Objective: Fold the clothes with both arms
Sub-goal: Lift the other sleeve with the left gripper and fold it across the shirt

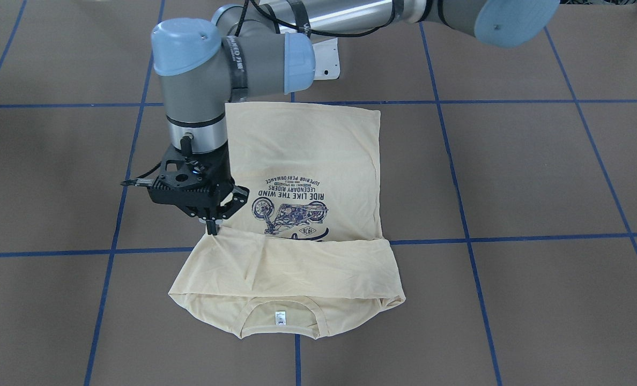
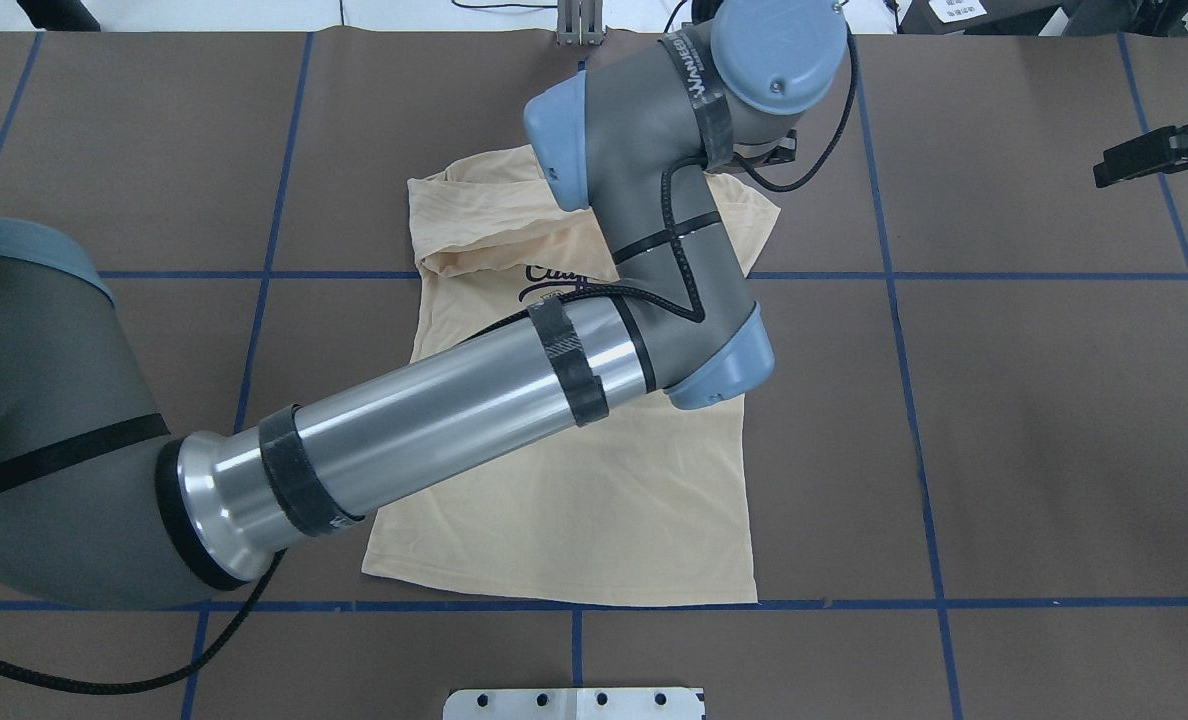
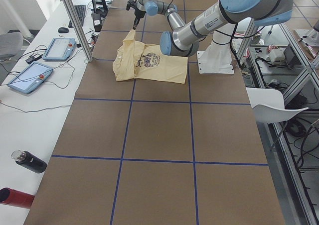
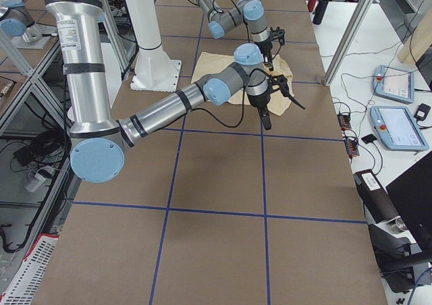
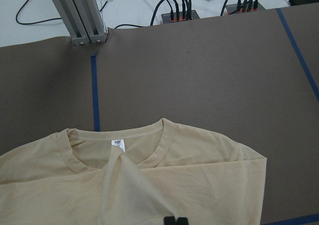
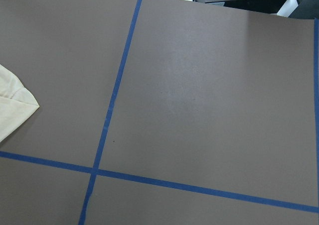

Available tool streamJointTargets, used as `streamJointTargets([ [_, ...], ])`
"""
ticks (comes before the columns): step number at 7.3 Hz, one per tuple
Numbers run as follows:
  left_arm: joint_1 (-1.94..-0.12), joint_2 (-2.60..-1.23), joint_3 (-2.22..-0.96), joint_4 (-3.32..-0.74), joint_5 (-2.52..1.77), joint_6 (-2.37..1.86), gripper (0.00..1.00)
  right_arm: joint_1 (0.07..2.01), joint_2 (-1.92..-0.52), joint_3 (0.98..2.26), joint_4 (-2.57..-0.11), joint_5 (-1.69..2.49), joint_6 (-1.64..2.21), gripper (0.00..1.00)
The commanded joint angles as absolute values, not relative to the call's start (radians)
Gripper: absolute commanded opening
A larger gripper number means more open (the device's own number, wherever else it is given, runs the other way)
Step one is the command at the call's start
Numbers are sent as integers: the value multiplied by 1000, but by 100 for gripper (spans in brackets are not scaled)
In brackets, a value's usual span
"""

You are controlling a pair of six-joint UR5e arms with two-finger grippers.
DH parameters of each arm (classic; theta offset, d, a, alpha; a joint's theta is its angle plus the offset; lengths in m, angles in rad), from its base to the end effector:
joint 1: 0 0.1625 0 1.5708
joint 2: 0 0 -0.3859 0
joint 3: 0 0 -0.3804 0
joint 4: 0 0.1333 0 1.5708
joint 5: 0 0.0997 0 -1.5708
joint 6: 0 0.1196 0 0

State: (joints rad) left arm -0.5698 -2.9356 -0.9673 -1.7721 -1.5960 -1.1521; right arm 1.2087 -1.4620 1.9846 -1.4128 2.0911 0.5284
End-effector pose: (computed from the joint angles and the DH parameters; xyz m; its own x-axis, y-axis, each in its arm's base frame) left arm 0.6102 -0.5457 -0.0345 0.6517 0.0652 -0.7556 0.2812 0.9045 0.3205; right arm -0.1131 -0.5071 0.3742 0.7438 -0.1517 0.6509 -0.1154 0.9301 0.3486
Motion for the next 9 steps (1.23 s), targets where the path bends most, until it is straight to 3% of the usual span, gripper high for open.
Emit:
streamJointTargets([
  [1, -528, -2970, -897, -1976, -1583, -1372, 100, 1207, -1457, 1982, -1414, 2095, 534, 100],
  [3, -529, -2939, -934, -1998, -1586, -1253, 100, 1200, -1445, 1977, -1413, 2099, 540, 100],
  [4, -537, -2862, -1039, -1930, -1612, -1101, 100, 1163, -1402, 1977, -1411, 2098, 637, 100],
  [7, -606, -2338, -1634, -1917, -1747, -855, 100, 961, -1284, 1997, -1413, 2001, 970, 100],
  [9, -618, -2097, -1817, -1919, -1735, -819, 100, 776, -1278, 2054, -1422, 1829, 1166, 100],
])
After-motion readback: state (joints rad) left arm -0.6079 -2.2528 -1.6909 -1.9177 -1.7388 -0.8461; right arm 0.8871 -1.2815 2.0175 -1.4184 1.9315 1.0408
